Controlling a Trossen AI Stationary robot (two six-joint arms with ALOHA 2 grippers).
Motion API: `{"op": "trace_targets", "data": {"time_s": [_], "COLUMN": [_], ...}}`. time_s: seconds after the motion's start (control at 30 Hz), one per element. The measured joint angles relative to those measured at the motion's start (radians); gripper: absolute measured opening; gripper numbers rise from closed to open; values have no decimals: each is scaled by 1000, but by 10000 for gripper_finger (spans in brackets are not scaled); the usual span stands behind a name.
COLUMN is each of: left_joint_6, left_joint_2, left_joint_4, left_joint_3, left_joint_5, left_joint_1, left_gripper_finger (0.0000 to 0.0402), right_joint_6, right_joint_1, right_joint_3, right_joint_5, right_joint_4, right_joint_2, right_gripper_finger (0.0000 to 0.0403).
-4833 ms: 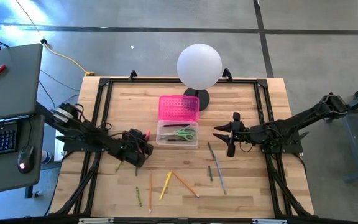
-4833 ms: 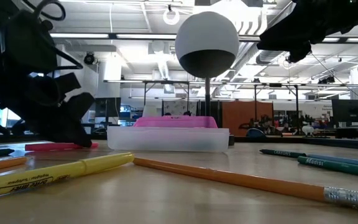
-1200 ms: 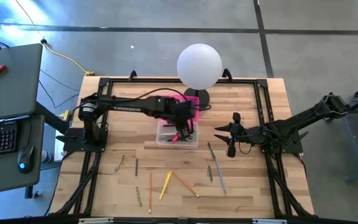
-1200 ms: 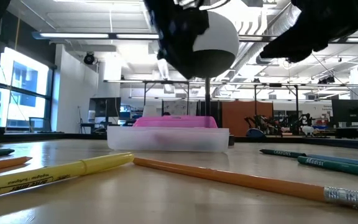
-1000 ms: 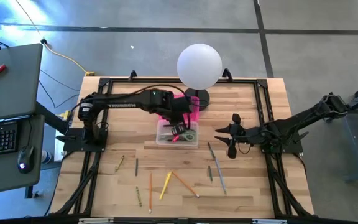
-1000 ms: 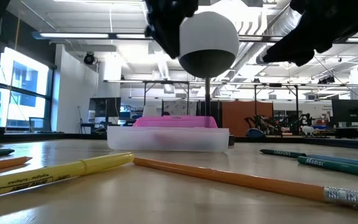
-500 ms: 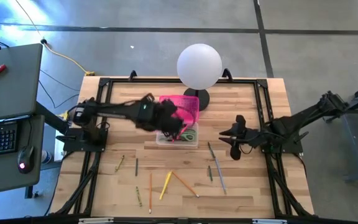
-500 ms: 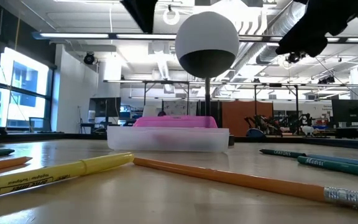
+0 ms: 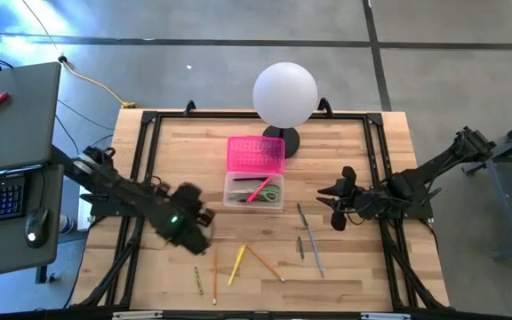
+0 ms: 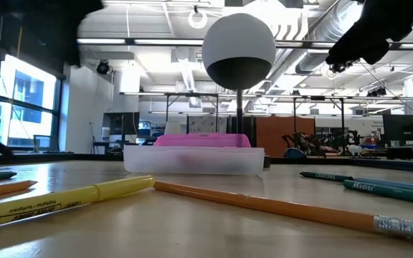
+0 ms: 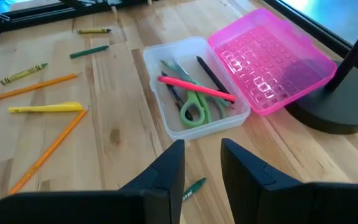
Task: Pick & place school supplies into a supply box
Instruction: Put the top green crayon into the pink supply box
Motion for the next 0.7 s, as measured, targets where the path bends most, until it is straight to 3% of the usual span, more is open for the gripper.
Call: {"op": "trace_targets", "data": {"time_s": [0.27,0.5,0.7], "left_joint_6": [-285,-583,-643], "left_joint_2": [-51,-61,-59], "left_joint_4": [138,234,256], "left_joint_3": [-250,-331,-363], "left_joint_5": [22,18,17], "left_joint_1": [-234,-500,-628], "left_gripper_finger": [134,134,134], "right_joint_6": [-27,-43,-62], "right_joint_1": [-1,-1,-1], "right_joint_3": [0,0,0], "right_joint_5": [21,50,51], "right_joint_4": [1,0,0], "right_joint_2": [0,0,0], "right_gripper_finger": [83,83,83]}}
